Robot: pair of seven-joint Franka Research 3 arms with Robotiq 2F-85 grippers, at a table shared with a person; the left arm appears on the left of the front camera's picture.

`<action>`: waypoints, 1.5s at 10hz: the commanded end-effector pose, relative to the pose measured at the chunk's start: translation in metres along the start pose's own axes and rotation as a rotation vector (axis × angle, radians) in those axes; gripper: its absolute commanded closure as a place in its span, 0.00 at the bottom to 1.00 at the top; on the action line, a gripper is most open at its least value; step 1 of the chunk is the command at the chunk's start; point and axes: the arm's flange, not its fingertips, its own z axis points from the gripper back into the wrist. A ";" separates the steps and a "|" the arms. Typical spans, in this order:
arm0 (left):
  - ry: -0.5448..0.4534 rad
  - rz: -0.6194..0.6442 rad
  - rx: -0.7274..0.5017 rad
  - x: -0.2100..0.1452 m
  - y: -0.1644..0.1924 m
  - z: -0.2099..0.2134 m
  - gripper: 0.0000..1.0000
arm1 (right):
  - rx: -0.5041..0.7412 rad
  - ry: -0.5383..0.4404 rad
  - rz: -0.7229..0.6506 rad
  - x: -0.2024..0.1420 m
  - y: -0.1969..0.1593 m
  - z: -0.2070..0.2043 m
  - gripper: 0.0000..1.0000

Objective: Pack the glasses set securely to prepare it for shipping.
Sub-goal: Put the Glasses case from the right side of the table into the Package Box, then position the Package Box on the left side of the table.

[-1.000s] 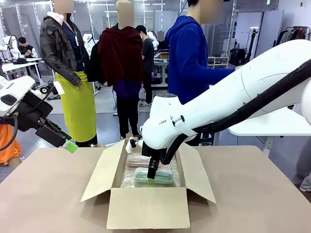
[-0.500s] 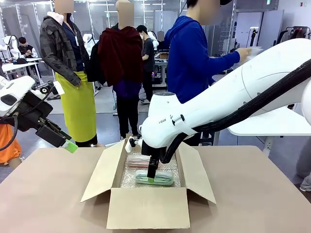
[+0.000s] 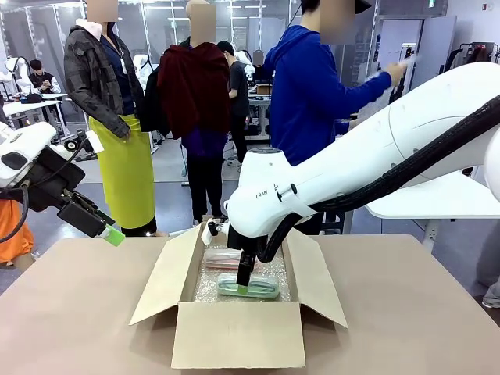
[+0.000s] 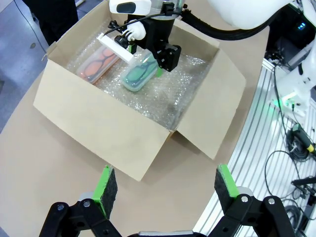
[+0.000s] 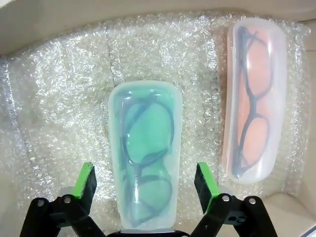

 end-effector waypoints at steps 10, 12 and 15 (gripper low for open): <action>-0.008 -0.001 -0.020 0.000 0.000 0.002 0.00 | -0.053 0.000 -0.009 -0.002 0.007 0.033 0.00; -0.008 -0.001 -0.020 0.000 0.000 0.002 0.00 | -0.122 -0.022 -0.085 -0.029 0.025 0.100 0.00; -0.008 -0.001 -0.020 0.000 0.000 0.002 0.00 | -0.170 -0.163 -0.305 -0.101 0.037 0.157 0.00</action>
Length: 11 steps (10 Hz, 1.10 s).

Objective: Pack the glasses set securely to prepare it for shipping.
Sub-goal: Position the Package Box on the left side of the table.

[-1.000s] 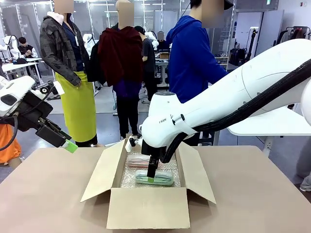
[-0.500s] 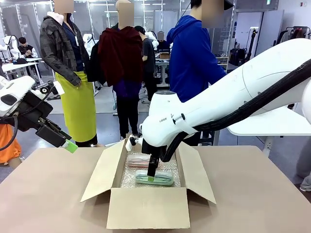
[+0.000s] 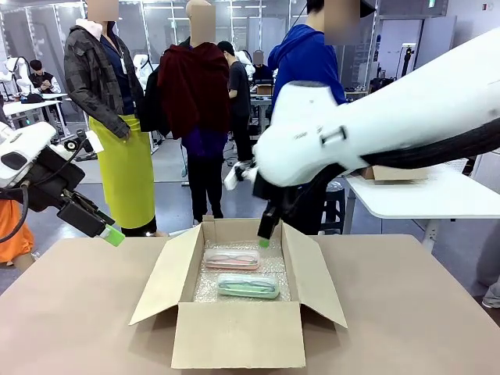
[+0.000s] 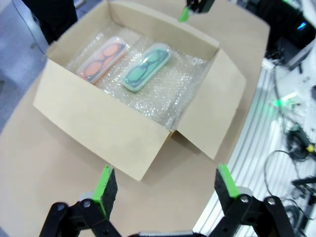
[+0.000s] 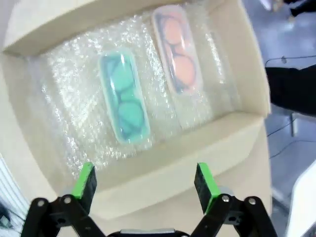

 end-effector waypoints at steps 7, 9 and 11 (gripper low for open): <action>-0.008 -0.001 -0.020 0.000 0.000 0.002 0.00 | -0.105 -0.356 -0.457 -0.214 0.051 0.061 0.00; -0.008 -0.001 -0.020 0.000 0.000 0.002 0.00 | -0.124 -0.372 -0.480 -0.236 0.066 0.071 0.00; -0.008 -0.001 -0.020 0.000 0.000 0.002 0.00 | -0.077 -0.368 -0.487 -0.242 0.065 0.070 0.00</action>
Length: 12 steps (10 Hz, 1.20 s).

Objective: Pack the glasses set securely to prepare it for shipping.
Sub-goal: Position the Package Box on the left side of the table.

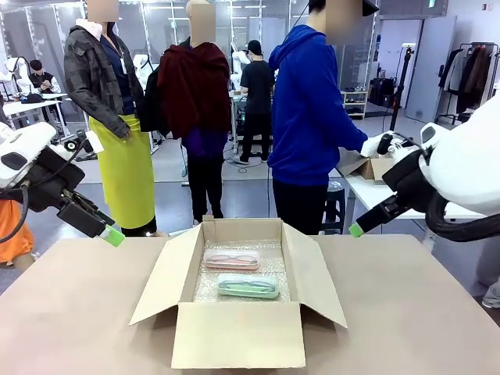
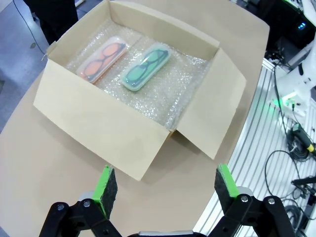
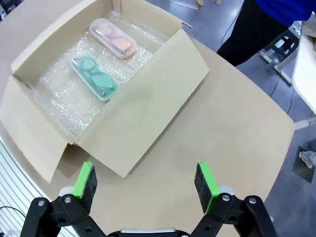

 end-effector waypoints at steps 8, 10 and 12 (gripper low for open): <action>-0.010 -0.001 -0.020 0.000 0.000 0.002 0.00 | -0.012 0.002 0.004 0.001 0.000 -0.003 0.00; -0.010 -0.001 -0.020 0.000 0.000 0.002 0.00 | -0.012 0.002 0.004 0.001 0.000 -0.003 0.00; 0.004 0.001 -0.007 -0.001 0.002 -0.001 0.00 | -0.012 0.002 0.004 0.001 0.000 -0.003 0.00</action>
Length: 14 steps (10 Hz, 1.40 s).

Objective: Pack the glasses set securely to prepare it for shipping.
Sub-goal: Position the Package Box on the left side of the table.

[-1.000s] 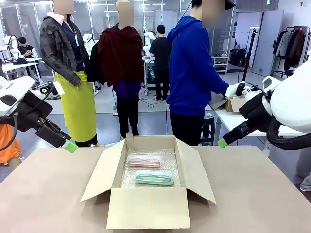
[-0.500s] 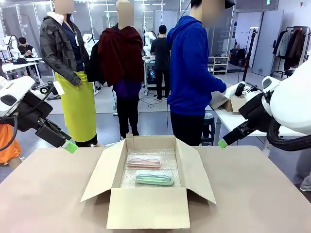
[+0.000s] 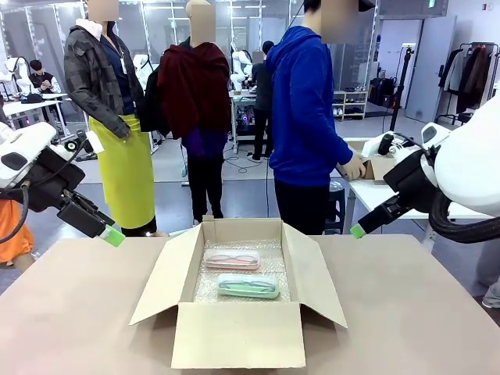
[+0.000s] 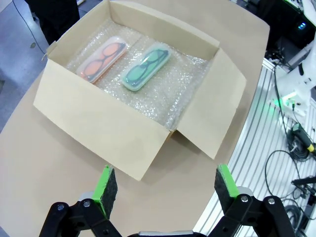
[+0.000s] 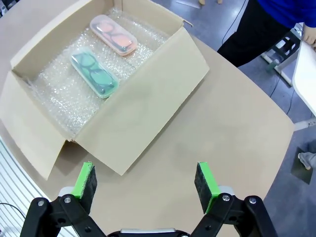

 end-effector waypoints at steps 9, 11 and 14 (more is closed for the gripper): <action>-0.114 0.694 -0.414 -0.087 0.150 -0.041 0.00 | -0.005 -0.007 -0.015 0.001 0.002 -0.002 0.00; -0.123 0.731 -0.422 -0.109 0.168 -0.068 0.00 | -0.005 -0.007 -0.015 0.001 0.002 -0.002 0.00; -0.130 0.769 -0.463 -0.117 0.178 -0.087 0.00 | -0.005 -0.007 -0.015 0.001 0.002 -0.002 0.00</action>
